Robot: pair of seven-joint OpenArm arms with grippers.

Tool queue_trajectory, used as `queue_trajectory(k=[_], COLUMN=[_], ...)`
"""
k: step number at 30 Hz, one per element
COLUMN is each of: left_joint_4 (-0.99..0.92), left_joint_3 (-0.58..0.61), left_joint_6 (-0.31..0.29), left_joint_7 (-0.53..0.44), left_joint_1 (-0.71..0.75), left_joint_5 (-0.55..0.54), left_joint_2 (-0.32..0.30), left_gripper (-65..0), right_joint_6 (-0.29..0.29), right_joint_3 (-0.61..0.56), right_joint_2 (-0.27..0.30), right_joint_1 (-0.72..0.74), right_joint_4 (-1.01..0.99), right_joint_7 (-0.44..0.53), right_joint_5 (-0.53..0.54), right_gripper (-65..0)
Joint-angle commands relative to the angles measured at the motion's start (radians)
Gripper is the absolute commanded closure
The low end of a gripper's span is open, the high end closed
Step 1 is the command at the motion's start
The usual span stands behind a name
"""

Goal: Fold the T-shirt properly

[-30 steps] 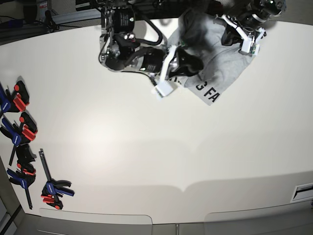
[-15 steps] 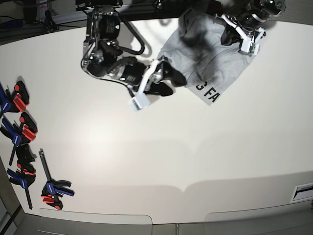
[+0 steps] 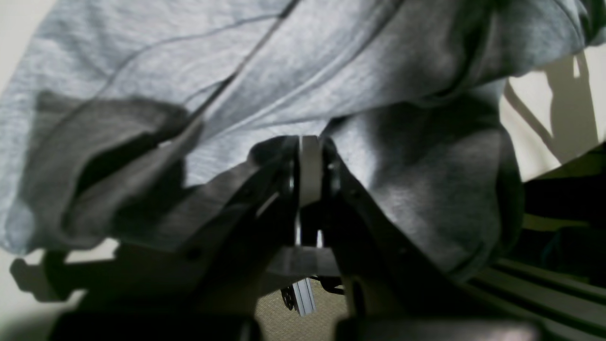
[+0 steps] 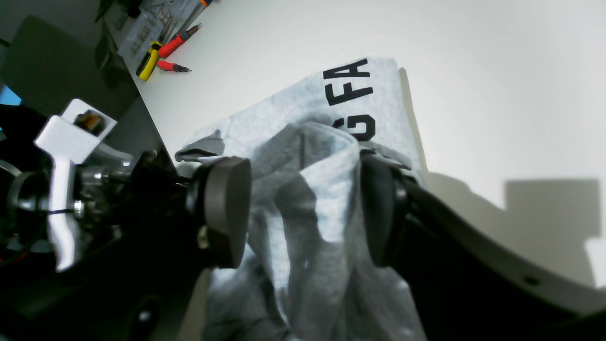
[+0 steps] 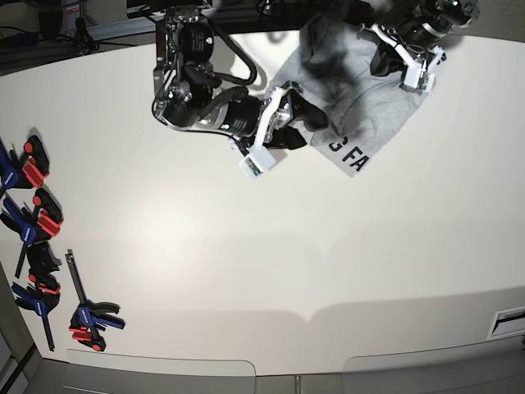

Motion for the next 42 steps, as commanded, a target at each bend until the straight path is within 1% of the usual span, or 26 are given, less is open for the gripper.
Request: queue_trajectory(k=[1,4,7,11,17,18,19,20,22,24,25,27,30,32,33,35,37,38,42], left_joint_4=[0.014,0.014,0.014,0.014,0.014,0.014,0.014,0.014,0.014,0.014,0.014,0.014,0.014,0.014,0.014,0.014,0.014,0.014,0.016], left_joint_3=[-0.004,-0.004,-0.004,-0.004,-0.004,-0.004,-0.004,-0.004,-0.004,-0.004,-0.004,-0.004,-0.004,-0.004,-0.004,-0.004,-0.004,-0.004,-0.005], left_joint_6=[-0.003,-0.003,-0.003,-0.003,-0.003,-0.003,-0.003,-0.003,-0.003,-0.003,-0.003,-0.003,-0.003,-0.003,-0.003,-0.003,-0.003,-0.003,-0.003], left_joint_7=[-0.019,-0.019,-0.016,-0.016,-0.016,-0.016,-0.016,-0.016,-0.016,-0.016,-0.016,-0.016,-0.024,-0.024,-0.025,-0.027,-0.027,-0.027,-0.025], left_joint_1=[0.008,0.008,0.008,0.008,0.008,0.008,0.008,0.008,0.008,0.008,0.008,0.008,0.008,0.008,0.008,0.008,0.007,0.007,0.008], left_joint_5=[-0.008,-0.008,-0.008,-0.008,-0.008,-0.008,-0.008,-0.008,-0.008,-0.008,-0.008,0.001,0.049,0.053,0.051,0.051,0.052,0.052,0.054], left_joint_2=[-0.003,-0.003,-0.003,-0.003,-0.003,-0.003,-0.003,-0.003,-0.003,-0.003,-0.003,-0.003,-0.003,-0.003,-0.003,-0.003,-0.003,-0.003,-0.003], left_gripper=[0.0,0.0,0.0,0.0,0.0,0.0,0.0,0.0,0.0,0.0,0.0,0.0,0.0,0.0,0.0,0.0,0.0,0.0,0.0], right_joint_6=[0.013,0.012,-0.01,-0.013,-0.013,-0.013,-0.013,-0.014,-0.015,-0.011,-0.001,0.039,0.039,0.039,0.039,0.039,0.039,0.039,0.039], right_joint_3=[-0.002,-0.002,-0.002,-0.006,-0.078,-0.092,-0.105,-0.116,-0.132,-0.142,-0.145,-0.151,-0.166,-0.182,-0.192,-0.212,-0.233,-0.243,-0.269], right_joint_2=[-0.003,-0.003,-0.004,-0.005,-0.006,-0.006,-0.006,-0.006,-0.006,-0.006,-0.006,-0.006,-0.006,-0.005,-0.006,-0.002,0.0,0.0,0.0], right_joint_1=[0.007,0.0,-0.008,-0.013,-0.011,-0.01,-0.011,-0.011,-0.011,-0.011,-0.011,-0.011,-0.012,-0.014,-0.015,-0.02,-0.029,-0.031,-0.033], right_joint_4=[0.015,0.015,0.015,0.014,-0.028,-0.039,-0.044,-0.045,-0.045,-0.045,-0.045,-0.045,-0.045,-0.045,-0.045,-0.045,-0.045,-0.045,-0.045], right_joint_7=[0.019,0.02,0.031,0.032,0.045,0.046,0.048,0.047,0.047,0.041,0.029,-0.021,-0.137,-0.219,-0.243,-0.243,-0.243,-0.243,-0.243], right_joint_5=[0.026,0.024,-0.023,-0.023,-0.023,-0.023,-0.023,-0.022,-0.013,0.015,0.035,0.092,0.205,0.294,0.334,0.416,0.469,0.484,0.483], right_gripper=[-34.4,-34.4,-34.4,-34.4,-34.3,-32.7,-29.5,-25.0,-13.3,-2.0,0.0,0.0,0.0,0.0,0.0,0.0,0.0,0.0,0.0])
